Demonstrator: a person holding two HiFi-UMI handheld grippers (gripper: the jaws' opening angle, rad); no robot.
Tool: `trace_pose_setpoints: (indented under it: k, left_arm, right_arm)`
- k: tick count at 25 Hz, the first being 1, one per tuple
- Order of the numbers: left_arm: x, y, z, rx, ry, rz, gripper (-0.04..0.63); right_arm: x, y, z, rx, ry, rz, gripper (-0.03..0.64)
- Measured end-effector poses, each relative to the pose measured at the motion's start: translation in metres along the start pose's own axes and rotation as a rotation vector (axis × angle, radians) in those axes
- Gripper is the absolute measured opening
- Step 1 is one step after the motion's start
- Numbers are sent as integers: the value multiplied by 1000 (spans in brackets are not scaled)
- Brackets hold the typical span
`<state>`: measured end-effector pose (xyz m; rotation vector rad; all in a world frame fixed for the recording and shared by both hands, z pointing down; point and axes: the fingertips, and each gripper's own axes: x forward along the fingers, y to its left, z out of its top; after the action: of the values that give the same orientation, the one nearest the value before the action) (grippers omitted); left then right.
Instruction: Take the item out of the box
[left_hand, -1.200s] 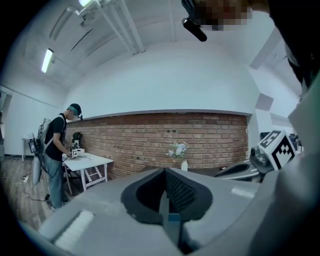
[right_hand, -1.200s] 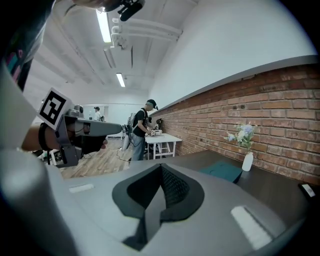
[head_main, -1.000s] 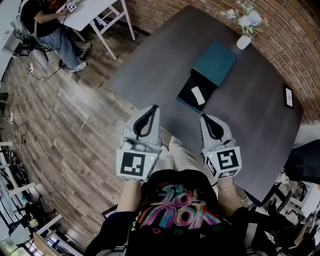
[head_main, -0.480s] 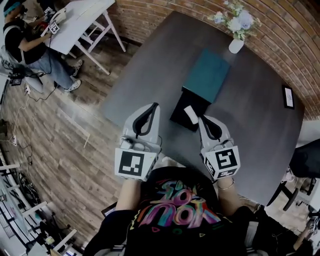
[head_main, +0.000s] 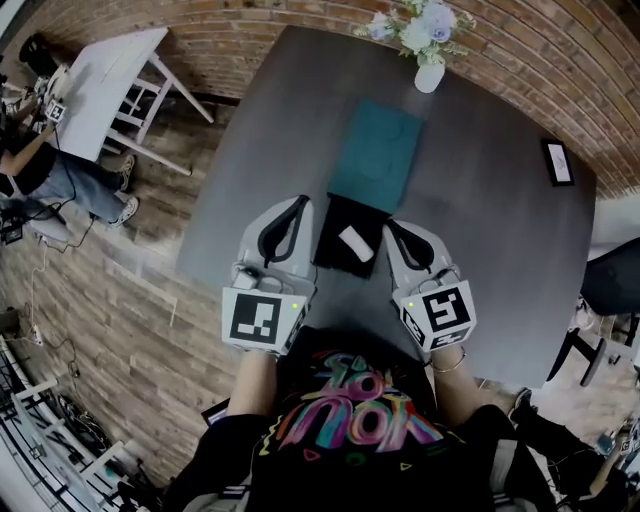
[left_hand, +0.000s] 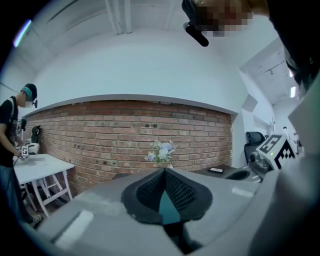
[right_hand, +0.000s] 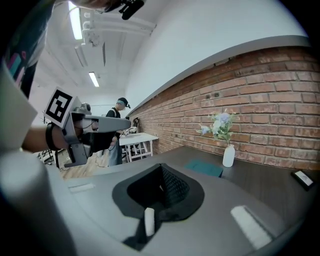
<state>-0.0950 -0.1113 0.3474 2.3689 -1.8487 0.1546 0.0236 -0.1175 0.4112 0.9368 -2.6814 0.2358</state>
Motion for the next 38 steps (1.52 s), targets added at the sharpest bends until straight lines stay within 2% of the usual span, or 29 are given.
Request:
trace_pose_setpoints:
  k: [9, 18, 22, 29, 38]
  left_arm:
    - [31, -6, 13, 22, 1, -110, 2]
    - [36, -6, 20, 51, 2, -243, 2]
    - [36, -5, 24, 48, -9, -283, 2]
    - [42, -3, 31, 32, -33, -316, 2]
    - [49, -1, 26, 13, -28, -322, 2]
  right_arm:
    - [1, -9, 5, 36, -7, -67, 0]
    - [-1, -3, 9, 102, -27, -191, 0]
    - [2, 3, 6, 99, -15, -214, 0]
    - [3, 13, 5, 93, 5, -214, 0]
    - [6, 7, -10, 85, 58, -221, 0]
